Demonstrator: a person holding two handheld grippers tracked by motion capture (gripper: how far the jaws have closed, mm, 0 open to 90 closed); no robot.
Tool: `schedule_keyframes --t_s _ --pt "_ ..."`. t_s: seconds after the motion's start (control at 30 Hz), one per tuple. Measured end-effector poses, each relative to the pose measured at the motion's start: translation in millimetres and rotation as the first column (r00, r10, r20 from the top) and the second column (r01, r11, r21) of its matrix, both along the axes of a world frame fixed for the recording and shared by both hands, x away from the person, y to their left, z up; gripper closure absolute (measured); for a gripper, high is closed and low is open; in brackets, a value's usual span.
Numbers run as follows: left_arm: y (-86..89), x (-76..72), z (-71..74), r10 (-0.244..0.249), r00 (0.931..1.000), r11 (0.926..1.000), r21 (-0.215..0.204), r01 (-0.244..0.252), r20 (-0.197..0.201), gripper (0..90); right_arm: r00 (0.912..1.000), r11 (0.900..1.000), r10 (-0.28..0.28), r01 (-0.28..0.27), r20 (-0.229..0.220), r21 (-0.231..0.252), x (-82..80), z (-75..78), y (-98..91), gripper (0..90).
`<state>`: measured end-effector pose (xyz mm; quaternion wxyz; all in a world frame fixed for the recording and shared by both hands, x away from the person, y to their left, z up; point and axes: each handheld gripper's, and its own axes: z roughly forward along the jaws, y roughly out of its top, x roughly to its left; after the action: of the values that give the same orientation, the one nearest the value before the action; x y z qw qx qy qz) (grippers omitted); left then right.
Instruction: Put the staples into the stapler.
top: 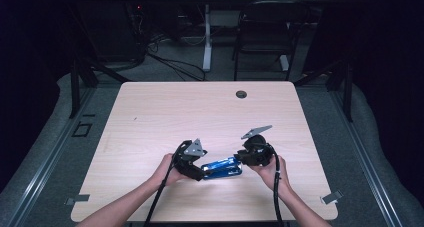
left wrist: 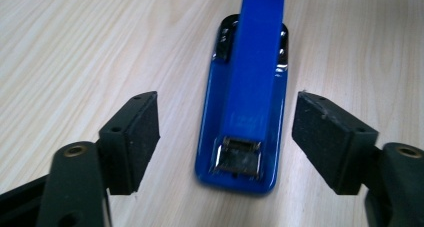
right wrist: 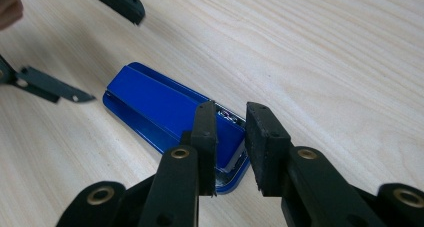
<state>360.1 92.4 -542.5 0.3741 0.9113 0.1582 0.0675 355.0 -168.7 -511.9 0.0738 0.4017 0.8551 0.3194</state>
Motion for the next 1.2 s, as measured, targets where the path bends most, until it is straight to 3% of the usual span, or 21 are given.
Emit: schedule_keyframes --t_s 0.17,0.33,0.5,0.67,0.8,1.07,1.2 --pt "21.0 0.5 9.2 0.064 0.9979 0.9979 -0.006 -0.064 -0.011 20.6 0.9999 1.0 -0.006 0.005 -0.011 -0.005 0.0 -0.5 0.5 75.9" --pt "38.3 -1.7 22.5 0.127 0.9919 0.9911 -0.04 -0.127 0.009 15.8 0.9998 0.9999 -0.01 0.01 -0.019 0.0 1.2 -2.8 0.8 76.1" --pt "55.6 -4.7 32.0 0.195 0.9807 0.9799 -0.047 -0.194 0.016 14.6 0.9995 0.9996 -0.007 0.007 -0.032 -0.027 2.6 -4.9 1.4 76.1" --pt "73.6 -3.0 34.9 0.267 0.9636 0.9617 -0.067 -0.266 0.012 14.3 0.9993 0.9996 -0.012 0.011 -0.035 -0.025 2.7 -4.9 1.5 76.3" --pt "78.4 0.6 34.5 0.288 0.9576 0.956 -0.061 -0.287 0.009 14.2 0.9989 0.9997 -0.02 0.019 -0.042 -0.013 3.0 -5.4 0.7 76.3" --pt "78.4 3.3 31.7 0.287 0.9578 0.9568 -0.046 -0.287 -0.001 13.9 0.9974 0.9993 -0.03 0.029 -0.066 -0.023 4.0 -7.6 0.0 81.0" --pt "77.9 4.3 30.0 0.289 0.9572 0.9561 -0.047 -0.289 -0.003 13.6 0.9982 0.9993 -0.032 0.031 -0.051 -0.018 3.6 -7.7 0.7 80.4"
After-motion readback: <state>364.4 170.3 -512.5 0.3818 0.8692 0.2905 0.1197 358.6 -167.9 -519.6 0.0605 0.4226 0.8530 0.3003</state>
